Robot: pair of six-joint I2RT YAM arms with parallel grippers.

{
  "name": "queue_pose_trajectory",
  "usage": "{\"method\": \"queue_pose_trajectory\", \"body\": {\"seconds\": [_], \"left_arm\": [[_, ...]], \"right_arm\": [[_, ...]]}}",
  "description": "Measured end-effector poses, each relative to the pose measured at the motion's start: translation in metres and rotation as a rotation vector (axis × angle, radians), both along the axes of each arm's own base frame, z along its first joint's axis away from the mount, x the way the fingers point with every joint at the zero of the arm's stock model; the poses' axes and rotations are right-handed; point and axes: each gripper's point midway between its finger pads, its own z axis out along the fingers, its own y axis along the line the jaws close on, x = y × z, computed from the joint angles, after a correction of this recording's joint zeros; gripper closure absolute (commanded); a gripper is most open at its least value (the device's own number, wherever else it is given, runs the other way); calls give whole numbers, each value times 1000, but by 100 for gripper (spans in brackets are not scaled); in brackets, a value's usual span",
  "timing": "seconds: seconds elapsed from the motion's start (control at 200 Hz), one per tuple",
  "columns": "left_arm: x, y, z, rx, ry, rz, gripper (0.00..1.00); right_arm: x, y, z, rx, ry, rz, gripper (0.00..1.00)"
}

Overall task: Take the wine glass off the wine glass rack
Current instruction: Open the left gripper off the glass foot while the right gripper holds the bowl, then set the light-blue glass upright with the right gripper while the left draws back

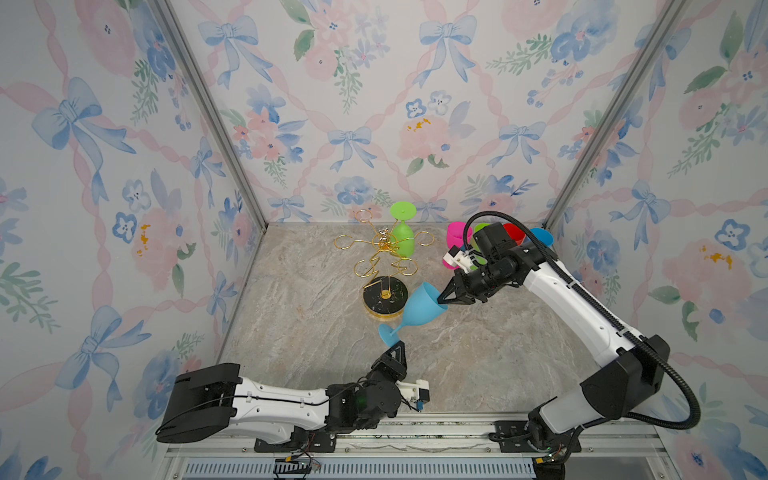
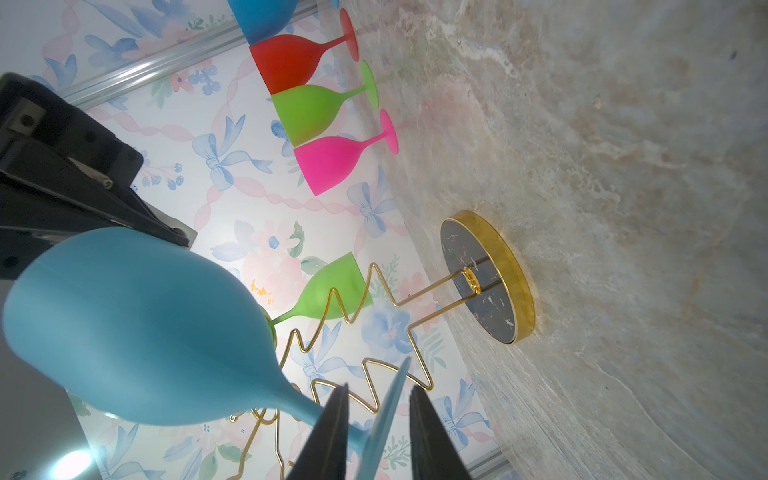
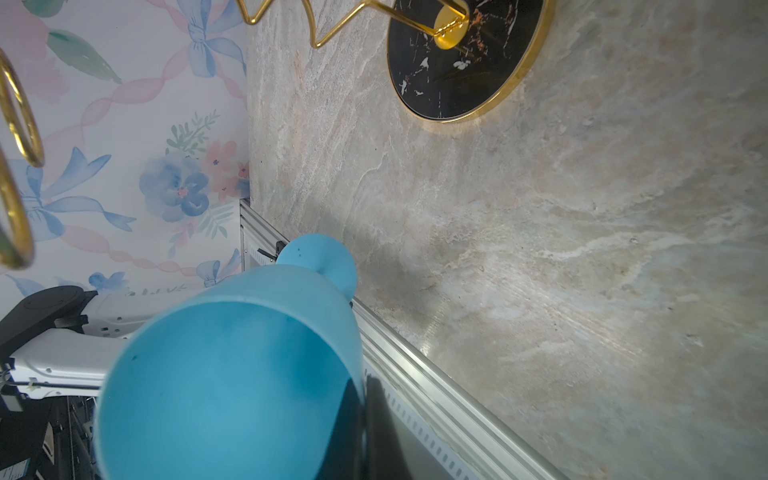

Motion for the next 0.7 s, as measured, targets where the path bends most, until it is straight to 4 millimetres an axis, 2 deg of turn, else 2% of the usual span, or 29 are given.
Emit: {"method": "queue_pose_trajectory", "body": {"seconds": [0.17, 0.345, 0.415, 0.595, 0.7], "left_arm": [[-3, -4, 4, -68, 25, 4, 46], [-4, -23, 37, -292, 78, 28, 30], [-3, -28, 48, -383, 101, 42, 27], [-2, -38, 58, -583, 180, 88, 23], [-1, -45, 70, -738, 252, 112, 21]], "right_arm": [[10, -10, -3, -22, -12, -40, 99], [26, -30, -6, -59, -30, -111, 100], [33, -40, -7, -79, -44, -144, 100], [50, -68, -12, -153, -88, -224, 100], [57, -81, -16, -224, -127, -250, 100]]}}
